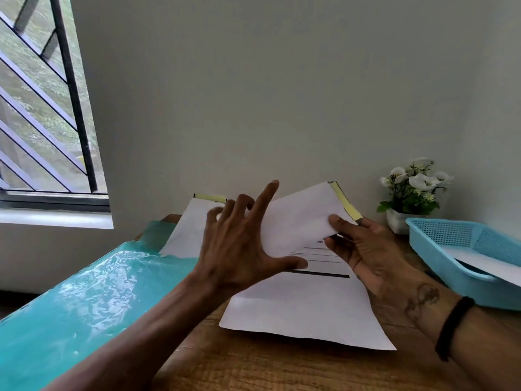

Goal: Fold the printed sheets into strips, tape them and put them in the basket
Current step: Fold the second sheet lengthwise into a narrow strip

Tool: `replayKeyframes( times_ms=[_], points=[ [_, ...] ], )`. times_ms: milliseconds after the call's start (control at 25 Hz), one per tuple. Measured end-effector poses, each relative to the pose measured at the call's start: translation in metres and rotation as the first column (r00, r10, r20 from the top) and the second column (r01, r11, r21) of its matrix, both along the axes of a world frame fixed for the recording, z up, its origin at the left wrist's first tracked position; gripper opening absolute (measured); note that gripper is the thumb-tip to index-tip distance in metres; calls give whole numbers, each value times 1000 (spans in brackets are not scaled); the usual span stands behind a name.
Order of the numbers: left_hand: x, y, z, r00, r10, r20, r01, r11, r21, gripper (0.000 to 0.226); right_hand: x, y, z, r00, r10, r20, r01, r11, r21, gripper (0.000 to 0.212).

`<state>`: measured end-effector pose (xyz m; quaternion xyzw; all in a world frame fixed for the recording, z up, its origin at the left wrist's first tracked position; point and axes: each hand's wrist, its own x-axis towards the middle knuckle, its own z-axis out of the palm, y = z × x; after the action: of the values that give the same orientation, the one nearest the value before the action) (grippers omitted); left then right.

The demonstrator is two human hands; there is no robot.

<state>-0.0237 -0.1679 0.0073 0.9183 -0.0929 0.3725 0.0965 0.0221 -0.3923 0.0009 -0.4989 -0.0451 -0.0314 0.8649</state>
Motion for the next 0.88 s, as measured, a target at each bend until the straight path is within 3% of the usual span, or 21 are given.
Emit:
replayKeyframes(
  times_ms=[80, 160, 280, 360, 440, 640, 880],
  points=[
    [-3, -3, 4, 991, -72, -112, 49, 979, -196, 117, 3, -3, -3, 1000, -24, -16, 24, 1000, -14, 18],
    [4, 4, 5, 943, -224, -247, 90, 884, -458, 91, 5, -4, -6, 999, -35, -36, 34, 999, -26, 21],
    [10, 9, 3, 706, -641, -302, 86, 501, -861, 49, 7, 0, -10, 996, -12, -89, 5, 996, -84, 37],
    [7, 2, 1, 580, -775, -251, 27, 326, -945, 28, 7, 3, -12, 993, 32, -115, -50, 987, -156, 39],
    [3, -6, -2, 562, -787, -255, -25, 292, -956, 26, 2, 6, -12, 986, 109, -123, -135, 963, -231, 33],
    [8, -10, -11, 638, -739, -216, -82, 214, -973, 33, -13, 7, -7, 935, 299, -192, -343, 903, -259, 33],
    [11, -8, -19, 674, -724, -149, -16, 187, -982, 12, -15, 9, -10, 942, 298, -157, -331, 905, -266, 38]
  ],
)
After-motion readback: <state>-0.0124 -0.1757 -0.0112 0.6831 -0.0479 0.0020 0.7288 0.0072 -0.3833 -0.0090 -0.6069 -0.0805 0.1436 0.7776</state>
